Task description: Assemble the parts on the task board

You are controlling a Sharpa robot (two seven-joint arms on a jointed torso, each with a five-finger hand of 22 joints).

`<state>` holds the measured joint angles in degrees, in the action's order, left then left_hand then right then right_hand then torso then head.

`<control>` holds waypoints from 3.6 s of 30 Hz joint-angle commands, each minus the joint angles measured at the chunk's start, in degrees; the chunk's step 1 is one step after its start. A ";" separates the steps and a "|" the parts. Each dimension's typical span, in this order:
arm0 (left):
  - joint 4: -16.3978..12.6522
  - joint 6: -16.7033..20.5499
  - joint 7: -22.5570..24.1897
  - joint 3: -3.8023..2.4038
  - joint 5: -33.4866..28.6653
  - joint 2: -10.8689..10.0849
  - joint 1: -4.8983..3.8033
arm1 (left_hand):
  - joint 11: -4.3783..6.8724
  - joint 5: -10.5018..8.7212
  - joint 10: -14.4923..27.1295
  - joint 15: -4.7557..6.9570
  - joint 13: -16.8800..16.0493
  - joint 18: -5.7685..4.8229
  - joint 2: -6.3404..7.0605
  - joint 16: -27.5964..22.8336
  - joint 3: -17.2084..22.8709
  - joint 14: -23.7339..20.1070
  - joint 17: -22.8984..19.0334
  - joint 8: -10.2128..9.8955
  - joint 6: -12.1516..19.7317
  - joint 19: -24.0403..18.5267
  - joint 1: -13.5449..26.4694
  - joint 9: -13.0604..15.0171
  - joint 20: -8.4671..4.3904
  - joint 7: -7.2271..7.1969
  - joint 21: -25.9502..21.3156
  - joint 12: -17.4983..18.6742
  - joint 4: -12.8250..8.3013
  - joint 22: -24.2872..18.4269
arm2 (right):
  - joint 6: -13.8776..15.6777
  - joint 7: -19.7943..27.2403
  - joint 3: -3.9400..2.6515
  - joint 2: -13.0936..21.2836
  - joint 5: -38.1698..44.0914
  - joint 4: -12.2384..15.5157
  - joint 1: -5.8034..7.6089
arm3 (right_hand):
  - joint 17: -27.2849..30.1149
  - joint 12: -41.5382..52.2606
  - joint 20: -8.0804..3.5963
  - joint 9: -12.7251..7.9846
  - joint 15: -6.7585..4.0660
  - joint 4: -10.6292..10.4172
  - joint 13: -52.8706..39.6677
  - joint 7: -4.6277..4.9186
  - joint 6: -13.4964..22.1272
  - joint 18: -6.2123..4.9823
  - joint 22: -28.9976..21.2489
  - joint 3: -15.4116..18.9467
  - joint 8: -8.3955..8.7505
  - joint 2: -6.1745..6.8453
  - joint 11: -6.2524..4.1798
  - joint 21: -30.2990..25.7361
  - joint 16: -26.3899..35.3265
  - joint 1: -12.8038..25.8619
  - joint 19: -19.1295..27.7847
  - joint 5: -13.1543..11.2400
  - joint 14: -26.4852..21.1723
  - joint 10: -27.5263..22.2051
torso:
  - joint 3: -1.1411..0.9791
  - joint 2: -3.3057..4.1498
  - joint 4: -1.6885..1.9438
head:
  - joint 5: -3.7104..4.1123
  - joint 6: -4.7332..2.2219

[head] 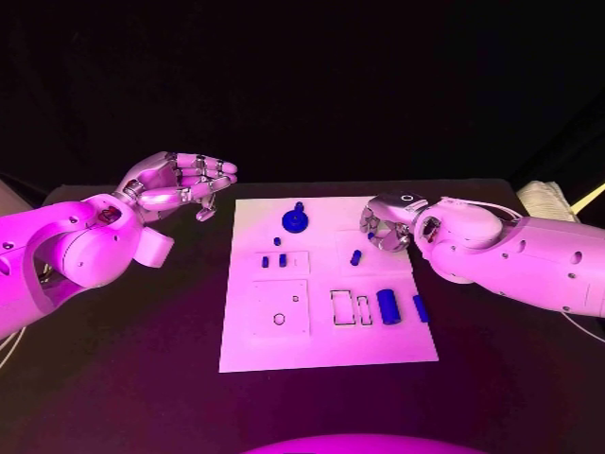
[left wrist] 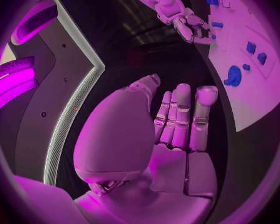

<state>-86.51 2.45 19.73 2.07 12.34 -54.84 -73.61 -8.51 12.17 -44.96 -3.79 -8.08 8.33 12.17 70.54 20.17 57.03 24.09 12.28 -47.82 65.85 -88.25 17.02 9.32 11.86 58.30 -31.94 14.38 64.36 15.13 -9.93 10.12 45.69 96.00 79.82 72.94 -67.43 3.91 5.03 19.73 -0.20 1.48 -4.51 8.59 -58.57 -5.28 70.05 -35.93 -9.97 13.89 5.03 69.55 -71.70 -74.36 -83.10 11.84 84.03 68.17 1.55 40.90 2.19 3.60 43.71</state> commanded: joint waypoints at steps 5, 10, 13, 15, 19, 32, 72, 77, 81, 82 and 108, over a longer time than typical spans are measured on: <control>-0.28 -0.46 0.16 -0.05 -0.47 -0.11 0.00 | 0.03 -0.16 0.52 -0.32 0.06 -0.33 0.03 -0.34 0.37 0.17 0.06 0.12 0.38 0.36 0.48 -0.06 -0.02 0.02 0.28 -0.13 -0.15 0.10 | -1.20 -0.19 0.16 -0.32 0.68 -0.43 -0.49 | -0.34 0.08 0.02 0.34 0.31 -0.12 -0.03 -0.15 -1.08 0.81 0.39 -0.58 -0.68 -0.73 -0.10 0.49 -0.71 -0.21 -0.20 -0.67 2.69 0.12 | -0.02 -0.01 -0.13 | -0.06 0.33; -0.32 -0.52 -0.09 -0.05 -0.47 -0.15 0.00 | 0.02 -0.17 0.54 -0.33 0.06 -0.33 0.02 -0.34 0.38 0.17 0.07 0.12 0.41 0.37 0.51 -0.07 -0.01 0.04 0.29 -0.14 -0.15 0.10 | -1.45 0.08 0.16 -0.39 0.63 -0.33 -0.67 | -0.94 1.12 -0.41 1.32 -0.31 -0.02 -1.04 -0.97 -2.84 1.15 2.57 -0.79 -2.14 -1.78 -0.95 2.57 -1.76 -0.53 -0.61 -0.95 2.65 2.26 | -0.02 -0.06 -0.08 | 0.02 0.48; -0.31 -0.61 -0.28 -0.05 -0.47 -0.17 0.00 | 0.02 -0.17 0.54 -0.33 0.06 -0.33 0.02 -0.34 0.38 0.17 0.07 0.12 0.41 0.37 0.51 -0.07 -0.01 0.04 0.29 -0.14 -0.15 0.10 | -1.48 -0.01 0.16 -0.35 0.66 -0.21 -0.72 | -1.57 2.16 -0.98 2.31 -1.09 0.24 -2.11 -1.82 -4.66 1.59 4.79 -0.37 -3.68 -2.80 -1.88 4.77 -2.64 -0.93 -1.23 -1.01 2.74 4.40 | -0.01 -0.09 -0.04 | 0.07 0.55; -0.30 -0.67 -0.38 -0.05 -0.47 -0.20 0.00 | 0.02 -0.17 0.54 -0.33 0.06 -0.33 0.02 -0.34 0.38 0.17 0.07 0.12 0.41 0.37 0.51 -0.07 -0.01 0.04 0.29 -0.14 -0.15 0.10 | -1.38 -0.38 0.16 -0.30 0.96 -0.14 -0.74 | -1.51 2.62 -1.32 2.88 -1.50 0.68 -2.74 -2.11 -5.32 1.68 5.35 -0.29 -4.41 -3.54 -2.37 5.30 -2.76 -1.53 -1.34 -0.98 2.68 5.39 | -0.01 -0.09 -0.04 | 0.10 0.56; -0.29 -0.73 -0.54 -0.05 -0.47 -0.23 0.00 | 0.02 -0.17 0.54 -0.33 0.06 -0.33 0.02 -0.34 0.38 0.17 0.07 0.12 0.41 0.37 0.51 -0.07 -0.01 0.04 0.29 -0.14 -0.15 0.10 | -0.69 -1.82 0.16 -0.21 2.20 0.05 -0.81 | -1.29 2.92 -1.64 3.65 -1.85 1.94 -3.93 -2.21 -5.20 1.91 6.50 -1.66 -4.97 -4.47 -2.67 6.36 -2.93 -2.61 -1.53 -4.06 2.55 6.14 | -0.01 -0.09 -0.06 | 0.14 0.58; -0.32 -0.83 -0.73 -0.05 -0.47 -0.27 0.00 | -0.01 -0.19 0.59 -0.35 0.06 -0.33 0.00 -0.33 0.43 0.19 0.09 0.11 0.49 0.38 0.55 -0.09 0.01 0.07 0.31 -0.16 -0.19 0.12 | 4.40 -4.35 0.15 0.03 4.23 0.75 -0.97 | -1.16 3.22 -1.59 4.31 -2.12 3.00 -5.46 -2.29 -5.22 2.33 8.49 -3.02 -5.36 -4.84 -2.85 8.28 -3.23 -2.94 -2.09 -7.30 2.45 6.55 | 0.03 -0.09 -0.06 | 0.27 0.67; -0.06 -1.11 -1.02 -0.04 -0.49 0.34 0.00 | -0.14 -0.18 0.98 -0.45 0.12 -0.29 0.02 -0.37 0.66 0.19 0.17 0.04 0.94 0.29 0.59 -0.18 0.10 0.23 0.21 -0.16 -0.47 0.04 | 10.80 -1.14 -0.75 1.47 -3.51 17.60 -0.90 | -0.95 3.24 -1.60 4.53 -2.17 3.21 -6.00 -2.26 -5.37 2.46 9.16 -3.22 -5.50 -4.54 -2.86 8.94 -3.24 -2.58 -2.31 -7.00 2.40 6.57 | 0.16 -0.18 0.00 | -2.21 1.17; -0.14 -1.06 -1.08 -0.04 -0.50 0.48 0.00 | -0.14 -0.18 0.98 -0.45 0.12 -0.29 0.02 -0.37 0.66 0.19 0.17 0.04 0.94 0.29 0.59 -0.18 0.10 0.23 0.21 -0.16 -0.47 0.04 | 9.74 -1.10 -0.46 -0.32 -3.64 18.05 -1.78 | -0.95 3.24 -1.60 4.53 -2.17 3.21 -6.00 -2.26 -5.37 2.46 9.16 -3.22 -5.50 -4.54 -2.86 8.94 -3.24 -2.58 -2.31 -7.00 2.40 6.57 | 0.16 -0.15 -0.10 | -3.29 1.38; -0.16 -1.01 -1.14 -0.03 -0.51 0.68 0.00 | -0.16 -0.18 1.04 -0.48 0.12 -0.28 0.03 -0.39 0.69 0.18 0.18 0.06 0.98 0.23 0.65 -0.19 0.12 0.25 0.14 -0.18 -0.50 -0.02 | 8.90 -1.07 -0.22 -1.86 -3.71 17.88 -2.64 | -0.86 3.21 -1.60 4.54 -2.16 3.22 -6.04 -2.22 -5.34 2.44 9.08 -3.25 -5.48 -4.54 -2.85 8.84 -3.19 -2.56 -2.26 -6.93 2.39 6.53 | 0.16 -0.11 -0.09 | -3.68 1.66; -0.17 -1.00 -1.16 -0.03 -0.51 0.75 0.00 | -0.16 -0.18 1.04 -0.48 0.12 -0.28 0.03 -0.39 0.69 0.18 0.18 0.06 0.98 0.23 0.65 -0.19 0.12 0.25 0.14 -0.18 -0.50 -0.02 | 8.49 -1.13 -0.15 -2.34 -3.73 17.69 -2.93 | -0.87 3.21 -1.60 4.54 -2.15 3.22 -6.05 -2.21 -5.32 2.43 9.07 -3.26 -5.48 -4.54 -2.84 8.83 -3.20 -2.55 -2.26 -6.91 2.39 6.52 | 0.19 -0.12 -0.09 | -3.86 1.83; -0.06 -1.24 -1.43 -0.02 -0.54 1.24 -0.01 | -0.18 -0.19 1.09 -0.51 0.12 -0.28 0.04 -0.41 0.71 0.16 0.21 0.15 0.94 0.22 0.78 -0.17 0.16 0.26 0.15 -0.24 -0.53 -0.01 | 1.74 -3.67 0.52 -5.32 -2.63 16.74 -4.47 | -0.63 3.10 -1.57 4.57 -2.09 3.23 -6.18 -2.10 -5.17 2.42 9.05 -3.34 -5.40 -4.62 -2.74 8.80 -3.08 -2.42 -2.22 -6.78 2.34 6.34 | 0.06 -0.07 -0.10 | -4.90 3.56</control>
<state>-86.51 2.17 18.11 2.10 12.21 -53.70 -73.61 -8.70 12.18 -44.33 -4.00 -8.06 8.33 12.40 70.33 20.64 57.23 24.24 12.27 -47.20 65.84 -88.02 16.93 9.32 12.06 58.29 -31.94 13.91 64.36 18.73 -12.80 10.62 40.41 92.19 96.44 68.52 -68.13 7.00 3.70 24.24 -2.05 4.74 -6.21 6.21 -63.55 -3.52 74.94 -38.97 -15.16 9.82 4.79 78.37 -74.70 -76.94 -84.01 4.75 84.03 71.86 1.63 40.84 2.08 -1.31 47.20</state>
